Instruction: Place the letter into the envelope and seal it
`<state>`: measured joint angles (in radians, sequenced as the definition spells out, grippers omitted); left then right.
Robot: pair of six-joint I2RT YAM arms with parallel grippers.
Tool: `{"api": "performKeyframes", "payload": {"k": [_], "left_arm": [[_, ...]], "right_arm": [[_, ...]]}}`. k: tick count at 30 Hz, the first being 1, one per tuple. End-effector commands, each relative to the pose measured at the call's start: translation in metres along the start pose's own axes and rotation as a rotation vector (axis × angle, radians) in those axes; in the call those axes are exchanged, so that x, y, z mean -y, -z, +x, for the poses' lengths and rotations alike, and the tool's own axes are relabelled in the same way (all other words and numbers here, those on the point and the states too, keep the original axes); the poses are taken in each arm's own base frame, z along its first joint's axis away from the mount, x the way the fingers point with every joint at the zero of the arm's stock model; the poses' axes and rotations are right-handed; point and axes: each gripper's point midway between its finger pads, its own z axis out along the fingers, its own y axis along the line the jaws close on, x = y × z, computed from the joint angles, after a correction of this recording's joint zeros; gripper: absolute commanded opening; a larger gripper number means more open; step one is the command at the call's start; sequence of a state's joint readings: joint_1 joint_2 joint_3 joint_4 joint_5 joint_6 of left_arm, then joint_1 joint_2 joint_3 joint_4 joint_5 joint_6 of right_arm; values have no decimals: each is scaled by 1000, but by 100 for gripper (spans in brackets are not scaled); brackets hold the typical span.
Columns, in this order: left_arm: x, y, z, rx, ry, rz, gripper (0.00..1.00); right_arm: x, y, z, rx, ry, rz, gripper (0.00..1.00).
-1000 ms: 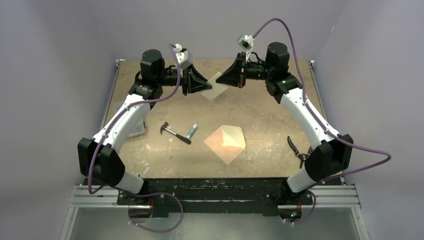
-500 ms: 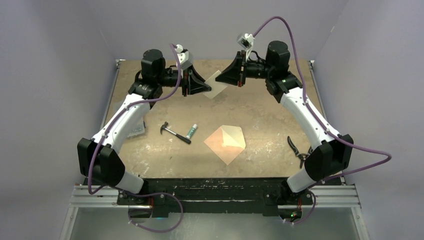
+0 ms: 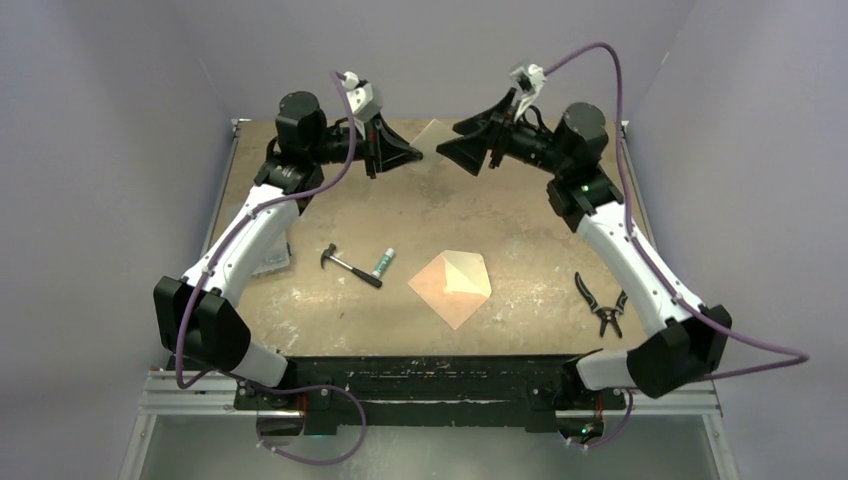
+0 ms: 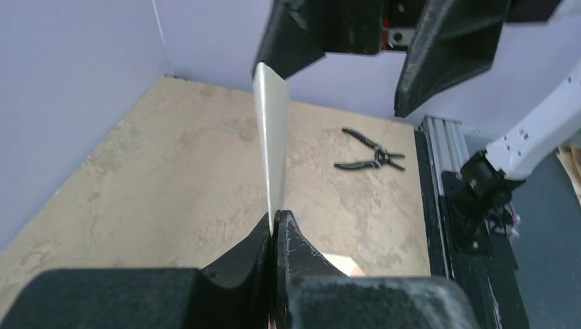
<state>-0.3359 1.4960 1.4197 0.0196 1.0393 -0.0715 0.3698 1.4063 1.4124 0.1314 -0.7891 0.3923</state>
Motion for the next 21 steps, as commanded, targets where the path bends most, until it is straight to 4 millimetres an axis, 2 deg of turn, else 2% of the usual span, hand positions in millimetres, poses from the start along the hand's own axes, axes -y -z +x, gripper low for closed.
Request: {"api": "performKeyframes", "payload": {"k": [1, 4, 8, 13, 17, 21], "left_arm": [[4, 4, -72, 198, -18, -43, 0], [10, 10, -111, 367, 38, -76, 0], [31, 22, -149, 581, 84, -41, 0], [50, 26, -171, 657, 145, 73, 0], [60, 29, -181, 679, 164, 120, 0], [61, 29, -183, 690, 179, 119, 0]], "right_arm": [[-4, 25, -66, 358, -38, 147, 81], [0, 34, -88, 454, -143, 216, 82], [-21, 37, -102, 533, -227, 103, 83], [-36, 26, -111, 536, -243, -35, 84], [-65, 25, -118, 536, -187, -222, 78], [-99, 30, -122, 536, -83, -385, 77]]}}
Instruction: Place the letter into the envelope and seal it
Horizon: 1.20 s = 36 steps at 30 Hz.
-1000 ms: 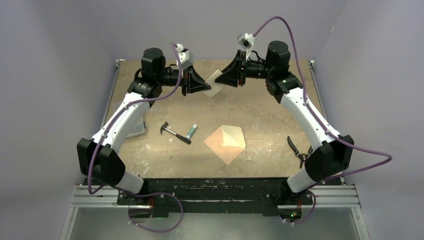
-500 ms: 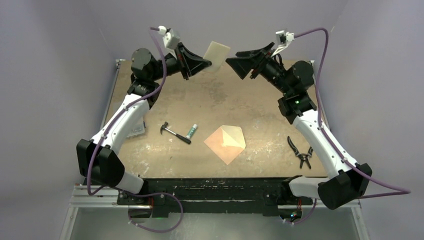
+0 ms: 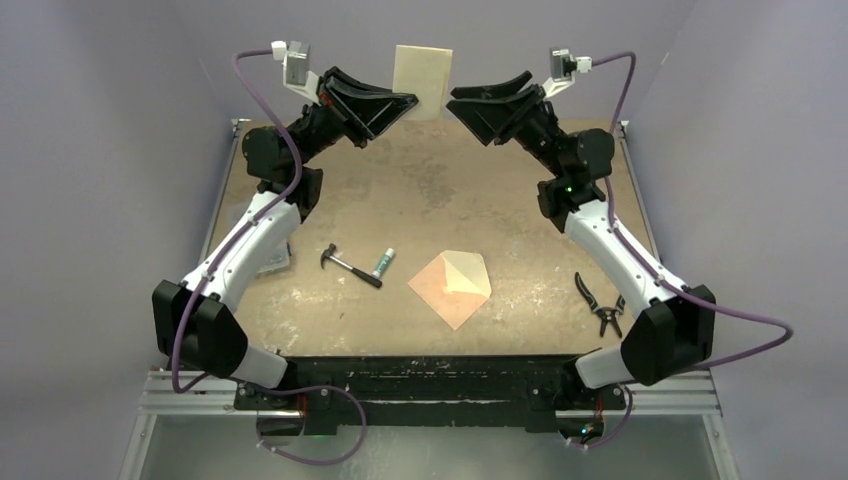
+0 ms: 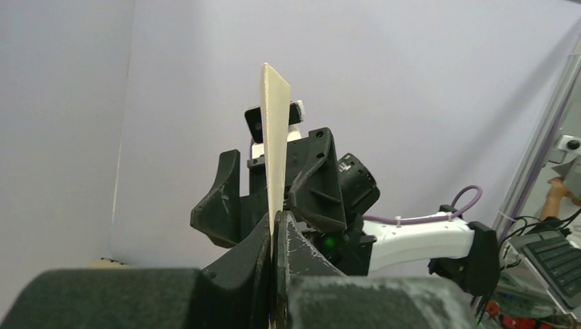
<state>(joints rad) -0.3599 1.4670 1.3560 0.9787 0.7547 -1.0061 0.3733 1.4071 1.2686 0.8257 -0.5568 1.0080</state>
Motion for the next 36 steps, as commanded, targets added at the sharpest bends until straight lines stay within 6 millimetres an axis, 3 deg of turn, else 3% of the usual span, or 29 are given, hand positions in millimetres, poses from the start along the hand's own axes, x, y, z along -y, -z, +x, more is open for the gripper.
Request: {"api": "performKeyframes", "payload": {"k": [1, 8, 24, 30, 36], "left_arm": [[22, -8, -21, 70, 14, 66, 0], [24, -8, -18, 76, 47, 93, 0], [27, -6, -5, 52, 51, 128, 0], [26, -6, -3, 52, 58, 128, 0], [24, -5, -1, 55, 62, 121, 0]], "right_arm": [[-87, 2, -19, 14, 116, -345, 78], [-98, -2, -12, -19, 133, -418, 78], [-72, -26, -16, -17, 75, -337, 70], [-79, -26, -15, -31, 38, -395, 51], [-78, -29, -14, -36, 28, -397, 39]]}}
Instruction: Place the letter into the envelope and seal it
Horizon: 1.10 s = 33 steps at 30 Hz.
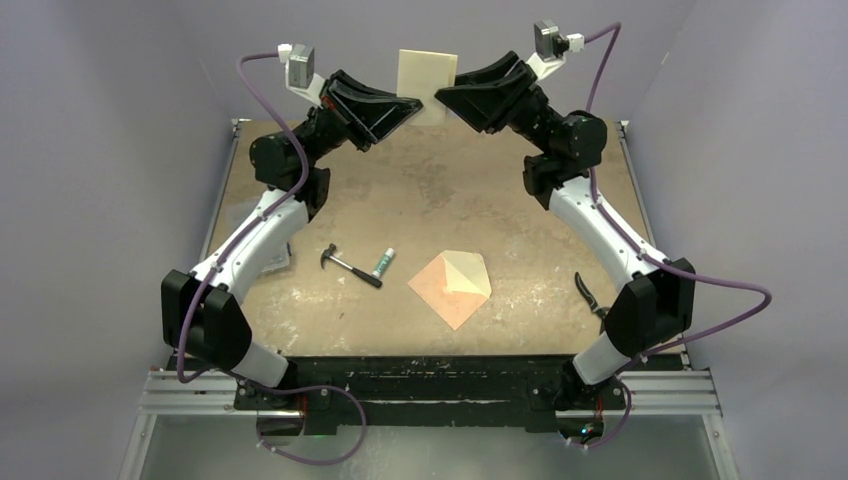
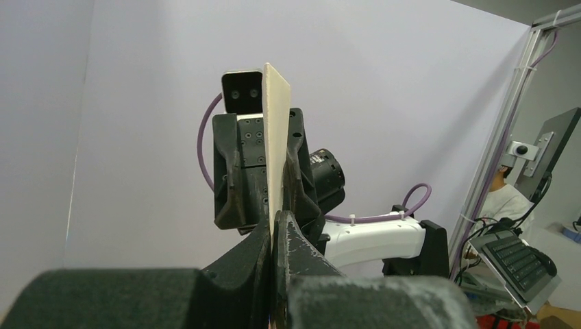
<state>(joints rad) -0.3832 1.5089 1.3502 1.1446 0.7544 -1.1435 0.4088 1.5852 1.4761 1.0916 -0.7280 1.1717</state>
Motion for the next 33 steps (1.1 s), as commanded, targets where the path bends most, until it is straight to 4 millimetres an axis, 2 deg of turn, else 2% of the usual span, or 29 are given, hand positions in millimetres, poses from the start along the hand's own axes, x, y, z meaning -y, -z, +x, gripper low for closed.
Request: {"api": "performKeyframes", "payload": {"k": [1, 4, 12, 16, 18, 19, 21, 24, 26, 27, 30, 33], "left_arm": [[7, -1, -1, 14, -6, 25, 0], [4, -1, 1, 8, 1, 15, 4], [-6, 1, 9, -16, 0, -26, 11], [-18, 6, 17, -65, -59, -94, 40], [-34, 13, 24, -118, -120, -190, 53], [-52, 23, 35, -183, -119, -292, 58], [-78, 43, 42, -269, -178, -467, 65], [-110, 85, 55, -393, -240, -711, 75], [-128, 121, 70, -480, -234, -870, 88], [-134, 136, 76, -515, -235, -935, 91], [-145, 181, 101, -608, -198, -1087, 95], [-143, 214, 145, -731, -77, -1117, 94]], "right_arm": [[-27, -9, -12, 13, 36, -83, 38], [-26, -11, -13, 12, 38, -82, 31], [-11, -14, -12, 0, 43, -10, 0], [13, -11, -10, -10, 30, 127, 0], [33, -5, -6, -28, 48, 241, 0], [46, 1, -2, -46, 55, 317, 0], [72, 19, 6, -92, 99, 467, 0], [107, 57, 26, -177, 149, 682, 0], [122, 86, 51, -276, 157, 762, 0], [126, 99, 66, -331, 147, 783, 0], [134, 138, 114, -493, 74, 820, 0], [141, 182, 164, -637, -21, 870, 0]]}}
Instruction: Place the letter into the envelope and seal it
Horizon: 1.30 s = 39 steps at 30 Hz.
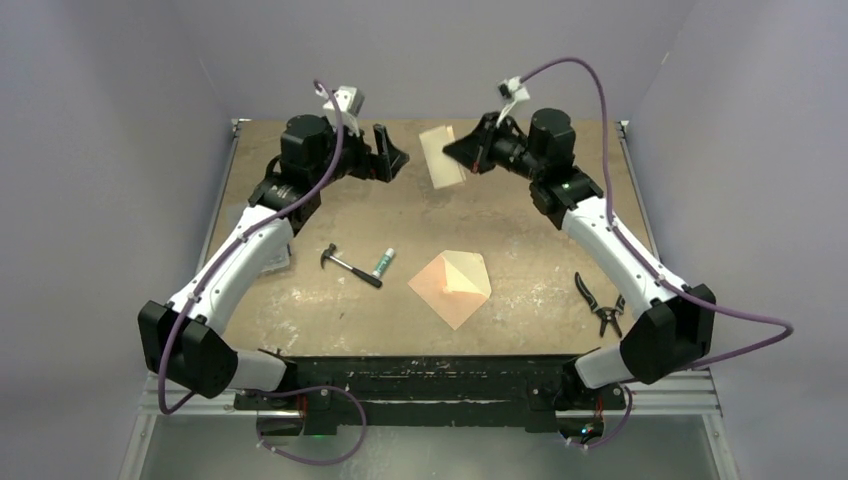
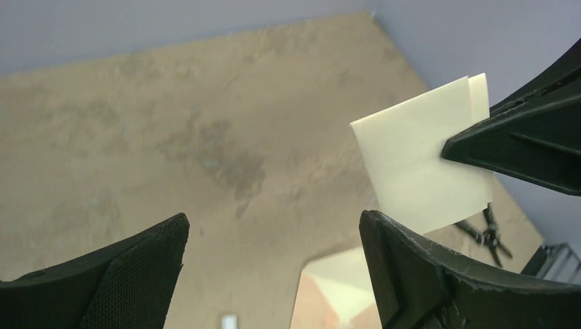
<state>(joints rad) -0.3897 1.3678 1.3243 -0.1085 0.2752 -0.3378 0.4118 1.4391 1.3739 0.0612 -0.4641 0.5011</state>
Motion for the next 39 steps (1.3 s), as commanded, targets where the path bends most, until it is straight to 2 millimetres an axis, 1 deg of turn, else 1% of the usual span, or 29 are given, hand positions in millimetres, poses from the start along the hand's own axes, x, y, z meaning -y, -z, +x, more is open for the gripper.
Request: {"api": "performKeyframes", "payload": {"k": [1, 3, 5, 8, 10, 12, 13, 14, 16, 17, 18, 20, 23, 24, 29, 30, 31, 34, 37, 39], "left_arm": [[-29, 16, 101, -322, 41, -104, 93], [-20, 16, 138, -405, 134, -60, 87], [-8, 17, 173, -472, 185, -29, 80], [10, 23, 224, -572, 151, -32, 73], [21, 28, 251, -642, 113, -38, 68], [30, 29, 273, -689, 81, -54, 64], [36, 30, 283, -705, 79, -62, 62], [48, 31, 295, -719, 74, -51, 61], [68, 28, 312, -715, 58, -32, 59], [74, 27, 318, -728, 31, -31, 59], [73, 25, 324, -742, 1, -60, 58], [69, 19, 337, -763, -10, -83, 55], [63, 10, 352, -769, -9, -106, 53], [55, 6, 356, -770, -25, -147, 53], [27, -5, 359, -776, -109, -281, 53], [24, -11, 356, -775, -122, -296, 53], [19, -12, 359, -789, -138, -316, 53], [10, -25, 355, -797, -162, -352, 53], [-6, -32, 356, -803, -169, -399, 53], [-17, -38, 356, -804, -146, -423, 53]], "right_arm": [[52, 21, 112, -331, -16, 118, 0], [61, 31, 142, -409, -48, 133, 0], [68, 43, 170, -491, -72, 151, 0], [81, 64, 209, -606, -103, 203, 0], [87, 77, 229, -655, -129, 231, 0], [90, 85, 239, -675, -156, 268, 0], [94, 89, 241, -675, -167, 302, 0], [98, 91, 242, -672, -171, 330, 0], [103, 93, 243, -661, -187, 372, 0], [106, 94, 244, -653, -192, 386, 0], [108, 95, 247, -651, -196, 388, 0], [111, 97, 253, -655, -208, 395, 0], [117, 99, 257, -643, -211, 414, 0], [119, 99, 255, -629, -213, 418, 0], [128, 94, 252, -575, -229, 423, 0], [129, 92, 253, -571, -230, 421, 0], [131, 92, 256, -572, -234, 424, 0], [138, 87, 261, -566, -239, 434, 0], [149, 81, 256, -526, -225, 465, 0], [160, 79, 253, -503, -217, 493, 0]]}}
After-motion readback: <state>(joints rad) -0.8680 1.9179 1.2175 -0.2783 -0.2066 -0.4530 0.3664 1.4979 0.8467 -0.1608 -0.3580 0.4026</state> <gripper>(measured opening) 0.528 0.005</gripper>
